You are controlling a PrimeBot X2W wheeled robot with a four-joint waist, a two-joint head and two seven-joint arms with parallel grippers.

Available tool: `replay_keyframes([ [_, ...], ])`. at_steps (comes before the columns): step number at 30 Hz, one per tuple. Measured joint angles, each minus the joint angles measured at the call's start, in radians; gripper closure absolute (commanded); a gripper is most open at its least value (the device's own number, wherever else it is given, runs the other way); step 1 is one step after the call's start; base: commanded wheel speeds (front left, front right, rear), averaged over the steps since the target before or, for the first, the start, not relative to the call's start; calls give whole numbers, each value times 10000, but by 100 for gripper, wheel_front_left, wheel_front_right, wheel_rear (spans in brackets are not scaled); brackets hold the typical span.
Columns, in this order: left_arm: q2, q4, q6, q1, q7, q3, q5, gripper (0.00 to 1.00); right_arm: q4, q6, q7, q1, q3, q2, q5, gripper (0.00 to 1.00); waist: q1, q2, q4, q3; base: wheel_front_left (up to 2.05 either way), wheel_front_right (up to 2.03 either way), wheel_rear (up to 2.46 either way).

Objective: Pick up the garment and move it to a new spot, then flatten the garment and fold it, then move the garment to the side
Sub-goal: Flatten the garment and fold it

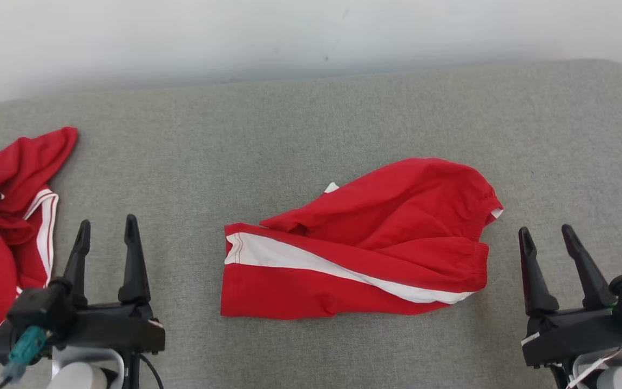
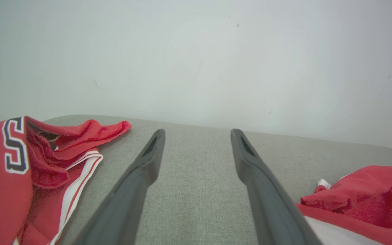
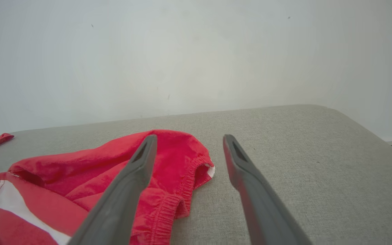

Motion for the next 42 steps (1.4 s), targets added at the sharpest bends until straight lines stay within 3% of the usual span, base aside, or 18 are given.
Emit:
replay_keyframes([
  [6, -148, -1076, -52, 1013, -2, 336, 1302, 0, 19, 0, 104, 302, 169, 90, -201, 0, 0, -1, 139, -383, 0, 0, 0],
  [12, -234, -1220, 0, 1929, -4, 309, 1927, 0, -73, 0, 245, 759, 314, 169, -591, 0, -1, -1, 171, -786, 0, 0, 0],
  [27, -104, -1028, 102, 2739, 119, 255, 1962, 0, -1099, 0, 807, 1876, 621, 385, -1252, 0, 0, -1, 13, -1430, 0, 0, 0],
  [42, -27, -1097, 205, 2783, 297, 226, 1893, 0, -1375, 0, 890, 1977, 631, 497, -1246, 0, 2, -1, -23, -1348, 0, 0, 0],
])
